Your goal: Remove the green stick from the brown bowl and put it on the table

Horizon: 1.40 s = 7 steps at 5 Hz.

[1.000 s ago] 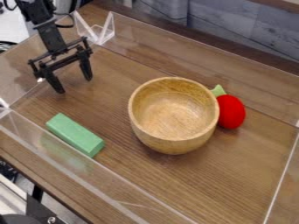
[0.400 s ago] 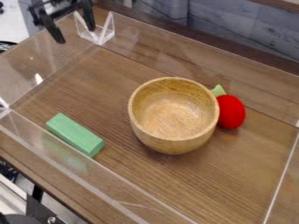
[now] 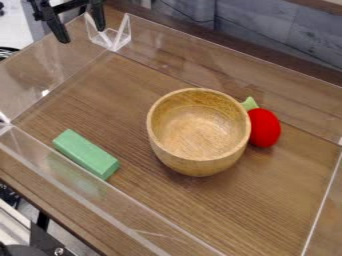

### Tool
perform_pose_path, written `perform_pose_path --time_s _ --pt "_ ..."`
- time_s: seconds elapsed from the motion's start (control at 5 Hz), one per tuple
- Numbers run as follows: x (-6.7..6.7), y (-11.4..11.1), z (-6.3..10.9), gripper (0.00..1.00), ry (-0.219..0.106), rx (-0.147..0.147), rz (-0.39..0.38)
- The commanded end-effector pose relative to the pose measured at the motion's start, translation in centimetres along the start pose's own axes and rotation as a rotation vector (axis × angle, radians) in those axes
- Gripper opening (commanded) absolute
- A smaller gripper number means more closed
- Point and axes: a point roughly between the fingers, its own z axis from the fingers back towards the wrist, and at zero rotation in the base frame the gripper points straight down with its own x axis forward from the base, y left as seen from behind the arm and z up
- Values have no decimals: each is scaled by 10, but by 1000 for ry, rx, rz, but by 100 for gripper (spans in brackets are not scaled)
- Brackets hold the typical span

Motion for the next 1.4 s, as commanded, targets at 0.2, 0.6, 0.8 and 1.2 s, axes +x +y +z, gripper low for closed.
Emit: perform_pose_path --time_s 0.2,0.6,0.8,1.2 --pt "-26 -9 18 100 -39 40 -29" --pt "-26 -16 26 100 -12 73 -41" --pt "-17 -8 12 0 -5 111 -51" --pt "-3 3 -22 100 26 168 -94"
